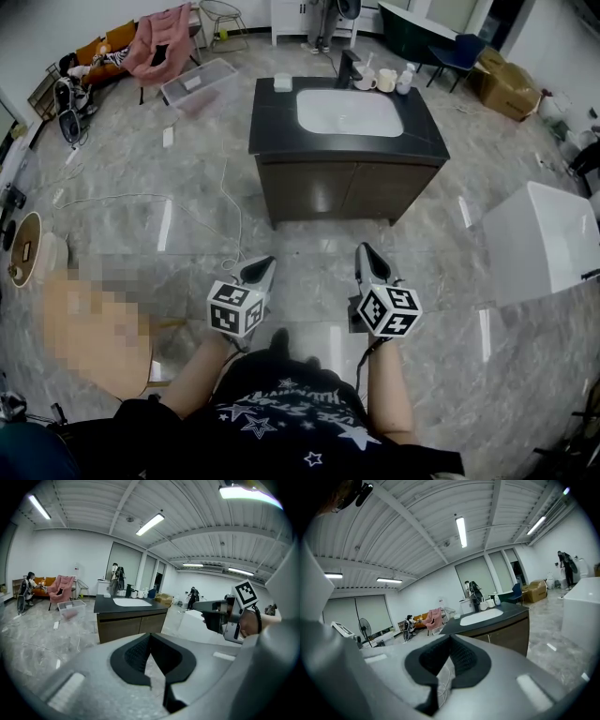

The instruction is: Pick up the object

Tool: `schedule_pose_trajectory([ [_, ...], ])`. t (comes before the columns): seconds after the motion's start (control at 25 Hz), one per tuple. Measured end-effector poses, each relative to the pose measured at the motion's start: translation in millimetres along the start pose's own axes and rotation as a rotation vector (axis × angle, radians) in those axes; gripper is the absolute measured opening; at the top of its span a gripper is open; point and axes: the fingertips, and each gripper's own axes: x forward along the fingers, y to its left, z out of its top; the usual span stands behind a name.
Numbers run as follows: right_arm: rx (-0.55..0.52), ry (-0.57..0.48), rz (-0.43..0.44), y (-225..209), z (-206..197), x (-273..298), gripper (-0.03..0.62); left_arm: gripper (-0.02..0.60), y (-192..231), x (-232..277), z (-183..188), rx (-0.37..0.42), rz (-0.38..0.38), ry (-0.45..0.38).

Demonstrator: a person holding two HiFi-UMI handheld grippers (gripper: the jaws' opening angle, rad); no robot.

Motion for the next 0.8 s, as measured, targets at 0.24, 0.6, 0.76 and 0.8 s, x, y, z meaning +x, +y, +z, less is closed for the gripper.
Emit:
schedule_pose_trajectory([
  [0.24,0.004,-0.047,-0.026,6,16,23,0.005,0.009,32,9,24,0.031,-0.012,-0.03],
  [0.6,0.0,-0.068,-0.058,22,19,61,0.134,0.009,68,26,28,0.088,-0.076,-0.029],
  [0.76,-0.004,-0.05,-0.079,13,23,78,0.192,0.009,82,36,40,0.074,-0.082,-0.048],
  [0.8,-0.003,-0.044,-0.084,10,23,84,0.197,0.009,86,39,41,0.069,-0.078,-0.046],
])
